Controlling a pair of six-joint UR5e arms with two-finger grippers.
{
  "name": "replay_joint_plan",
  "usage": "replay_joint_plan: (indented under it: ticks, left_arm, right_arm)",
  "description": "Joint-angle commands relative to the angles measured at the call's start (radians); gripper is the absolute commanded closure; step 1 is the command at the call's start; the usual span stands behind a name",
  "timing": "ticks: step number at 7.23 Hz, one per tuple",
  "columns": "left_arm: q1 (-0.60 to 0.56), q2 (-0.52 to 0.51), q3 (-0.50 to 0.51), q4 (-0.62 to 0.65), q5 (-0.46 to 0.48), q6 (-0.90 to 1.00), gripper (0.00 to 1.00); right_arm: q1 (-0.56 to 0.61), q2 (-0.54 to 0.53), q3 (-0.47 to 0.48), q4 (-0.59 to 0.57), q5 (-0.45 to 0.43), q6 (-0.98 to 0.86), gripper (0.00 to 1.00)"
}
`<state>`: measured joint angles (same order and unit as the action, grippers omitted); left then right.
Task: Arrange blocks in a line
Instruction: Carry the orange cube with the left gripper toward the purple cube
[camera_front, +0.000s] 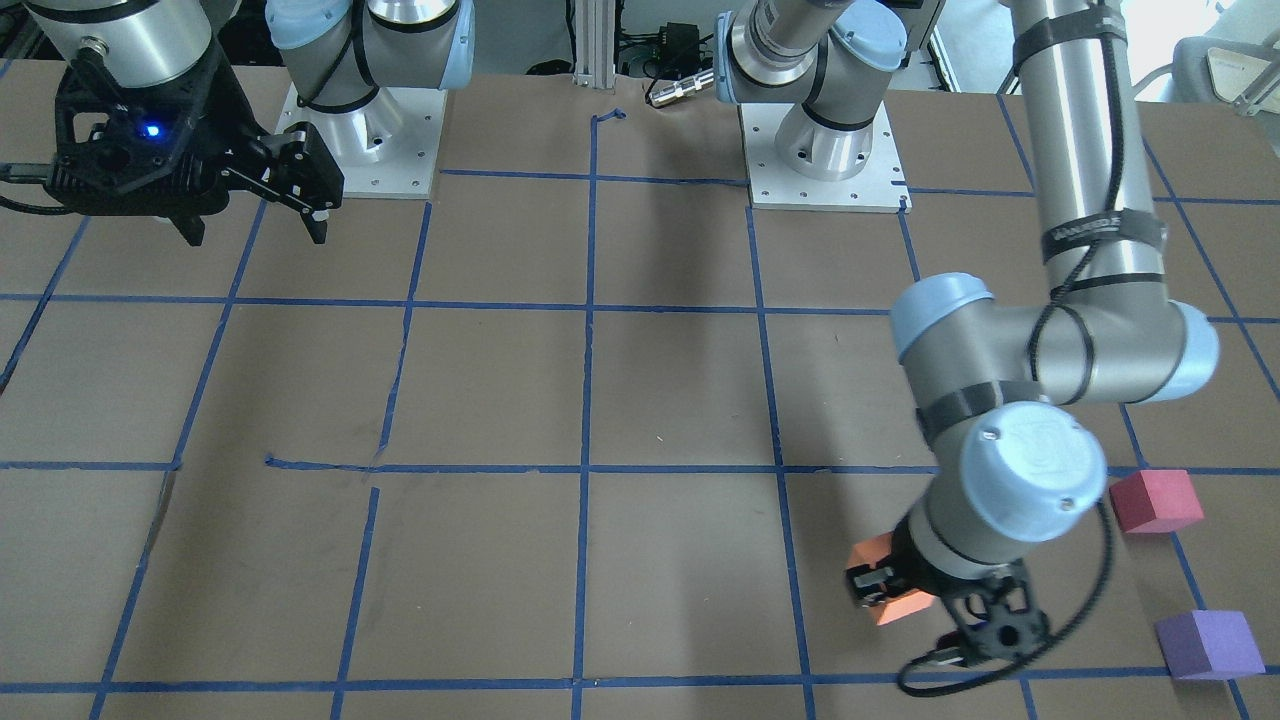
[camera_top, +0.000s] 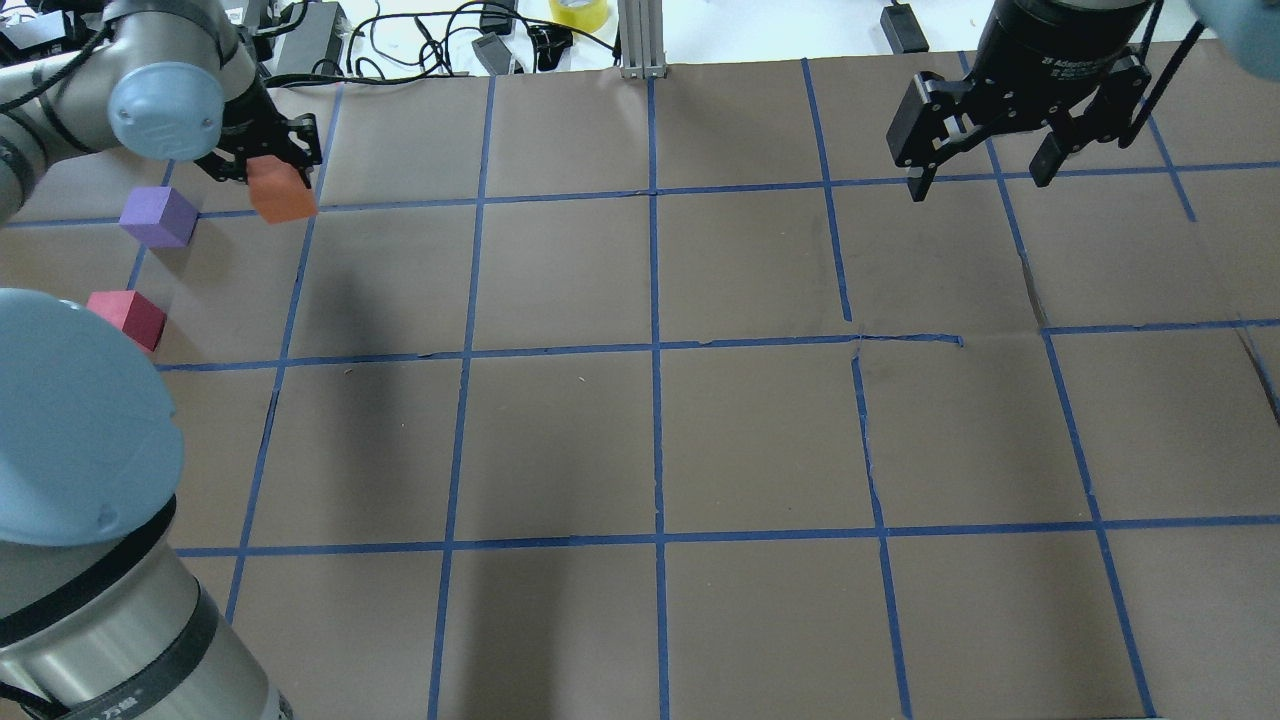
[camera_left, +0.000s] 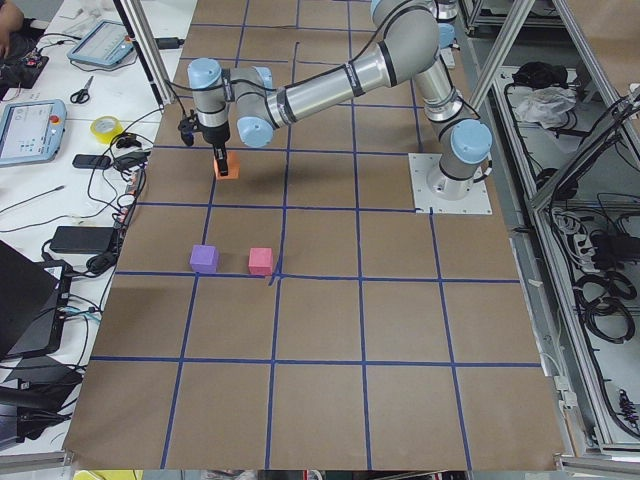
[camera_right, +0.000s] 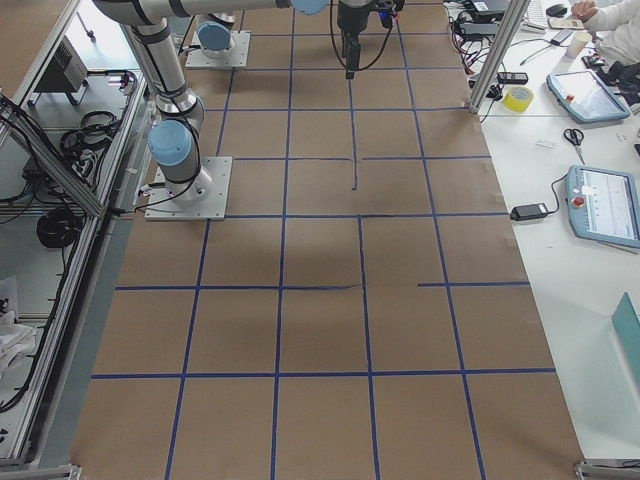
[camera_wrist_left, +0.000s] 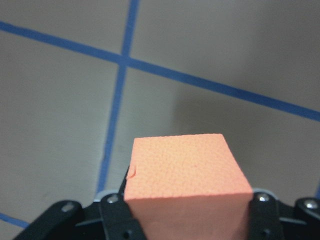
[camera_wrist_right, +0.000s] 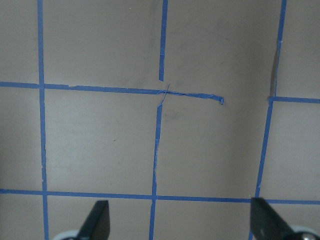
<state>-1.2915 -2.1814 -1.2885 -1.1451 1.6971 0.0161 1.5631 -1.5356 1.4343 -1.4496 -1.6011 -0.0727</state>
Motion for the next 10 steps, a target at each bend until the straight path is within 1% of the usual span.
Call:
replay_joint_plan:
  ticks: [1,3,6,7,9,10]
  left_arm:
    - [0.133,-0.026,0.076,0.017,0.001,0.163,1.0]
    - [0.24,-0.079,0.118,0.022,-0.005,0.27,1.0]
    - [0.276,-0.104,0.094,-0.042,-0.008,0.294,1.0]
    - [0.278,-0.107,0.087,-0.033,-0.005,0.429,1.0]
    - [0.278,-0.122,0.09,-0.03,-0.004,0.499,1.0]
    - [0.278,-0.127,0.09,-0.028,-0.002,0.563,1.0]
  right_arm:
    - [0.0,0.0,0.0,0.0,0.0,0.001,0.0]
    - [0.0,0.0,0.0,-0.002,-0.002,0.001,0.0]
    - [0.0,0.0,0.0,-0.008,-0.002,0.007,0.0]
    - [0.0,0.0,0.0,-0.008,-0.002,0.007,0.0]
    - [0.0,0.0,0.0,-0.008,0.0,0.007,0.0]
    - [0.0,0.0,0.0,-0.008,0.0,0.008,0.0]
